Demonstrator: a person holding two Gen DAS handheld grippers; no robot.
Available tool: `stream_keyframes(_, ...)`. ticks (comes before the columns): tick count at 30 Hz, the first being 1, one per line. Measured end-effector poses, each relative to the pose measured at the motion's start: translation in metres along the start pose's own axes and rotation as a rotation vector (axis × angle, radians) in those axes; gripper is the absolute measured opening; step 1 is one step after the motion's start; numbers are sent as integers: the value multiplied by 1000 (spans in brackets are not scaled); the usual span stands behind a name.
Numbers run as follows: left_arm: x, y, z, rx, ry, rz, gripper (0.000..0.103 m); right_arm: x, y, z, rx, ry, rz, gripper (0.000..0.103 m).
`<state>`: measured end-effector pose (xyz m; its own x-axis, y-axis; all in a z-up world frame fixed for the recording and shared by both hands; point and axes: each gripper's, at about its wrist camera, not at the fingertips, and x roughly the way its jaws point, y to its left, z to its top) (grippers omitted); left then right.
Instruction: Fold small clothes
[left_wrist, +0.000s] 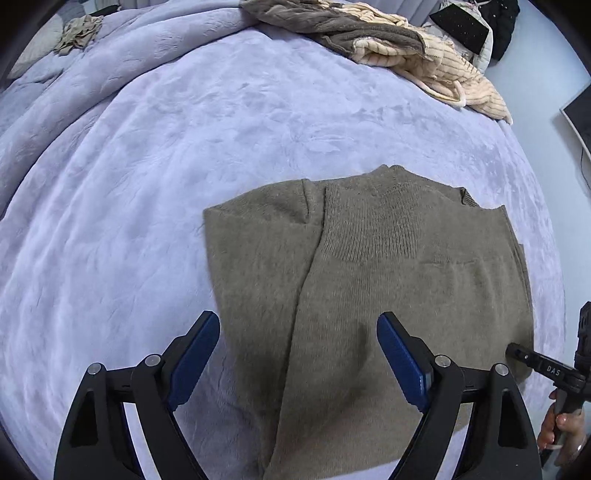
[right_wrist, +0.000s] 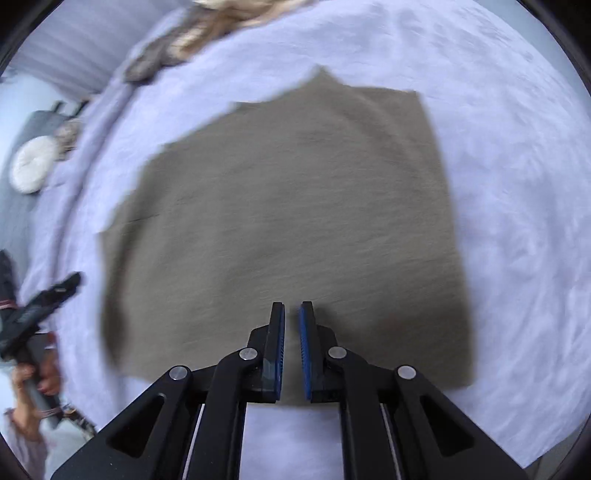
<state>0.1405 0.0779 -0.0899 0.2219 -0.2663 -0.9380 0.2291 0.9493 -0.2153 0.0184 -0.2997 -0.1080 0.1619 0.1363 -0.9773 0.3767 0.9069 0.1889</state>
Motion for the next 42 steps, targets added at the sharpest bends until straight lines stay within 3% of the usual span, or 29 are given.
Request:
stream_keyframes(1, 7, -4, 7, 7, 5, 2, 83, 9, -13, 1, 47, 26, 37, 6)
stream_keyframes(2, 15, -5, 14, 10, 12, 6, 71, 14, -23, 1, 96, 31, 93, 6)
stream_keyframes(5, 40, -4, 27, -16, 75, -11, 61, 15, -27, -1, 89, 23, 124, 5)
stream_keyframes(6, 47, -4, 29, -35, 98, -40, 51, 14, -24, -3, 51, 16, 107, 5)
stream_keyframes(7, 51, -5, 31, -47, 114, -69, 27, 12, -24, -5, 17, 11, 89, 5)
stream_keyframes(8, 51, -8, 32, -44, 106, -84, 10, 11, -19, -6, -9, 8, 74, 5)
stream_keyframes(12, 22, -9, 27, 7, -69, 43, 10, 0, -23, 5, -43, 8, 64, 5)
stream_keyframes(15, 42, 16, 26, -62, -4, 39, 10, -1, -43, 0, -30, 7, 97, 5)
stream_keyframes(17, 42, 21, 26, -102, 6, 39, 18, -4, -52, -3, -24, 16, 108, 5)
stream_keyframes(21, 17, 20, 26, -124, -41, 146, 20, -24, -51, 4, -22, 17, 119, 7)
stream_keyframes(24, -1, 12, 24, -95, -56, 33, 20, -47, -48, 22, -56, -70, 129, 7)
stream_keyframes(27, 2, -8, 20, -44, -16, -69, 20, -47, -39, 56, -40, -108, 127, 8)
stream_keyframes(28, 8, -12, 15, -26, -5, -68, 20, -42, -37, 67, -26, -107, 121, 8)
stream_keyframes(30, 30, -10, 2, -40, 29, 7, 20, -24, -39, 82, -6, -78, 72, 8)
stream_keyframes(32, 41, 5, -10, -87, 10, -30, 20, -4, -44, 88, 10, -51, 76, 4)
stream_keyframes(34, 36, 20, -14, -132, -5, -68, 20, -4, -55, 92, 24, -64, 114, 1)
stream_keyframes(37, 24, 30, -17, -137, 9, -59, 20, -12, -68, 89, 36, -79, 94, 0)
stream_keyframes(39, 15, 31, -23, -124, 26, 59, 20, -19, -72, 84, 75, -73, 85, 0)
stream_keyframes(42, -6, 32, -38, -126, 15, 7, 20, -40, -65, 69, 66, -86, 66, 6)
